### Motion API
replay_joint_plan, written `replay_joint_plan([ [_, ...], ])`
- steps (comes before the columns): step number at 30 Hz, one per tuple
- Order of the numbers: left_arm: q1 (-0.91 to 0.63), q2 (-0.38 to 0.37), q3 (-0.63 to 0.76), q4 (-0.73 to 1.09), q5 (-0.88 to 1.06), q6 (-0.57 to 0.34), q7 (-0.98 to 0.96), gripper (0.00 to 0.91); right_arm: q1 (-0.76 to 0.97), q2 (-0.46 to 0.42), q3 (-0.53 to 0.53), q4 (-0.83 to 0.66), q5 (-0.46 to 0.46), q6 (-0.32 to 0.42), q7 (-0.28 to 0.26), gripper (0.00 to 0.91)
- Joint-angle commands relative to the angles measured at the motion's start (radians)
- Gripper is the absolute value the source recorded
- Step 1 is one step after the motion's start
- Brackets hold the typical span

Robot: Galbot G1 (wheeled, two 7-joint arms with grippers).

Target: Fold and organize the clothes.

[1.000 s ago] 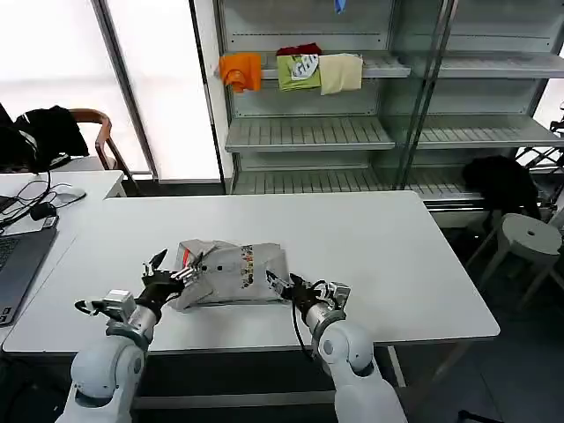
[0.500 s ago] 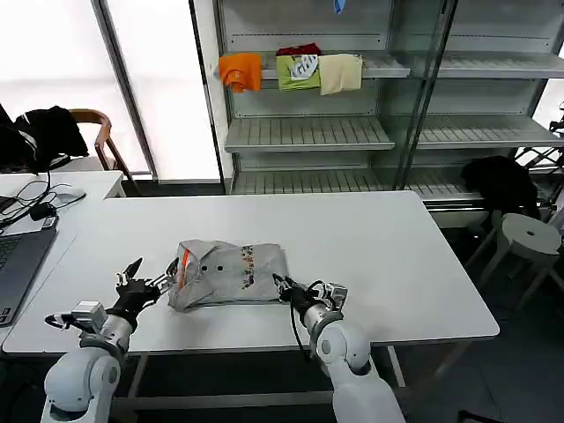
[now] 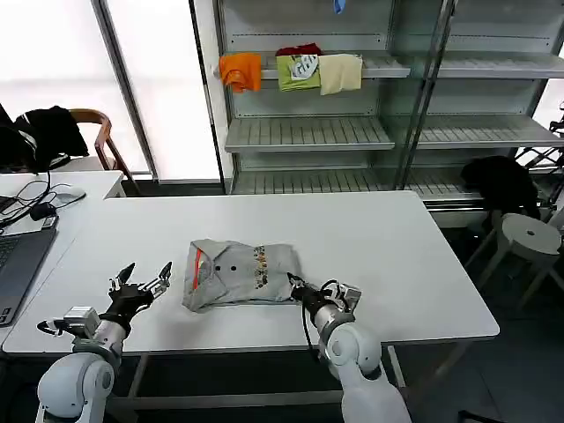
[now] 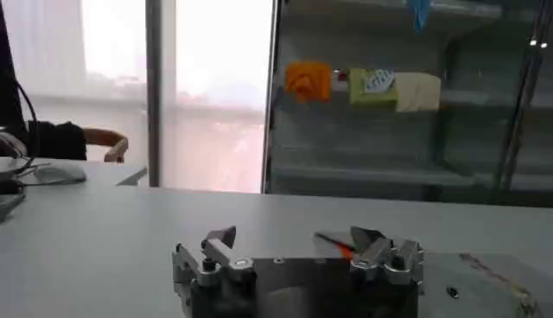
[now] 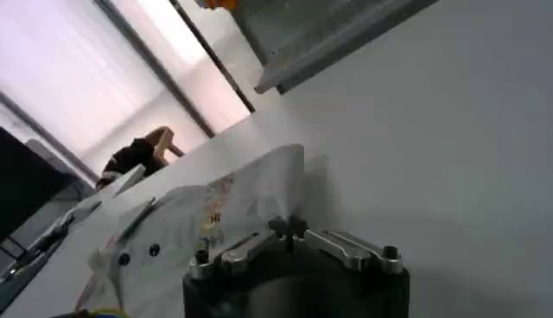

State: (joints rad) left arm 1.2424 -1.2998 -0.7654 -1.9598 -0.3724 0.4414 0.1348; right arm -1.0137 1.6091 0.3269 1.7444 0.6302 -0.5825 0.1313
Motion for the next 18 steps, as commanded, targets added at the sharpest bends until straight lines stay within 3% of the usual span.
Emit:
replay_joint_plan([
  [1,0.008,0.001,0.000,-0.002,-0.008,0.003,0.013,0.907,-0.073,-0.200,0.097,0.122,0.082,0.000,0.026,0.000],
  [11,0.017,-0.003,0.023,0.022,-0.001,-0.002,0.013,0.907,-0.068,-0.247,0.181,0.089,0.073,0.000,-0.026,0.000],
  [12,0.018,-0.004,0.024,0.021,-0.001,-0.002,0.013,0.907,-0.059,-0.251,0.175,0.081,0.067,0.000,-0.027,0.222],
  [13,0.020,-0.005,0.025,0.020,-0.001,-0.002,0.013,0.907,-0.053,-0.249,0.171,0.074,0.045,0.000,-0.036,0.907],
  [15,0.023,-0.005,0.025,0.017,-0.002,-0.003,0.012,0.907,-0.048,-0.233,0.168,0.068,-0.025,0.002,-0.069,0.907],
  [17,0.028,-0.002,0.023,0.007,-0.007,-0.004,0.009,0.907,-0.065,-0.205,0.171,0.088,-0.159,0.003,-0.118,0.907],
  [18,0.029,0.000,0.024,0.003,-0.012,-0.008,0.007,0.907,-0.081,-0.188,0.171,0.109,-0.295,0.004,-0.155,0.907],
])
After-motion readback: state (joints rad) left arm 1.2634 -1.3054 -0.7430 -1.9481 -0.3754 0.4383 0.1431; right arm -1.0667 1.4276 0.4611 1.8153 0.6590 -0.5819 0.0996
